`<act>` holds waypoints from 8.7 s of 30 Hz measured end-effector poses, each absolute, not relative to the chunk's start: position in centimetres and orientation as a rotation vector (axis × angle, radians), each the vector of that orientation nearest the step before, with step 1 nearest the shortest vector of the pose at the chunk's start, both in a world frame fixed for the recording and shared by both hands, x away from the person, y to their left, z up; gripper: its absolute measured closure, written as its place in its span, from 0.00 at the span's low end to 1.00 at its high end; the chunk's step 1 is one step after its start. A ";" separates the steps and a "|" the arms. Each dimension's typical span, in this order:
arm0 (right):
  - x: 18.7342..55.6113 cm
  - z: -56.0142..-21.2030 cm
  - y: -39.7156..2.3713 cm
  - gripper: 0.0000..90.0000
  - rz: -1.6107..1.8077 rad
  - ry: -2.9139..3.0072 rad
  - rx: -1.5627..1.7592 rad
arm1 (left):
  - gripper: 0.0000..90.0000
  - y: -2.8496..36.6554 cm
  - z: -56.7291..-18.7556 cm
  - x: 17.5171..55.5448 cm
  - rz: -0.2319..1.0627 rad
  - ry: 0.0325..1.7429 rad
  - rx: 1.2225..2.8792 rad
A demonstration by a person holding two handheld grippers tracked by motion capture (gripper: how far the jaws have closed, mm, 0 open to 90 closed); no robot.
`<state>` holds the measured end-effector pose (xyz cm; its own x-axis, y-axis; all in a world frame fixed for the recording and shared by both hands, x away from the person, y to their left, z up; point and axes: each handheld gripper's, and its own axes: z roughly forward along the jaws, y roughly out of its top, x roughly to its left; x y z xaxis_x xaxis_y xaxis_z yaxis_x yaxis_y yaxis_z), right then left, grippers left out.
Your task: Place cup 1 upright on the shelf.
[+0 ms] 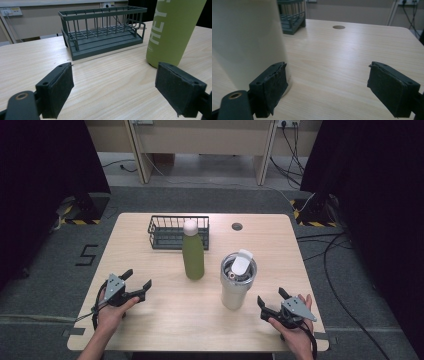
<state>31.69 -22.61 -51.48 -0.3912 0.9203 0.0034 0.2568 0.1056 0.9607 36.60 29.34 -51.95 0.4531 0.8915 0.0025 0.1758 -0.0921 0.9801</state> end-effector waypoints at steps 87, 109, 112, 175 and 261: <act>36.0 -47.1 -12.8 0.11 1.516 1.805 0.925 | 0.16 28.7 -52.1 36.7 0.754 0.944 1.575; 39.9 -42.5 -13.1 0.11 1.565 1.684 0.902 | 0.16 28.5 -52.1 36.7 0.759 0.929 1.588; 40.7 -42.0 -13.1 0.11 1.568 1.676 0.897 | 0.16 28.5 -52.1 36.7 0.760 0.926 1.590; 54.3 -35.7 -7.8 0.11 1.620 1.648 0.853 | 0.16 28.3 -52.3 36.8 0.754 0.941 1.591; 62.7 -39.5 1.4 0.11 1.550 1.891 0.855 | 0.17 28.3 -52.4 36.8 0.733 0.939 1.585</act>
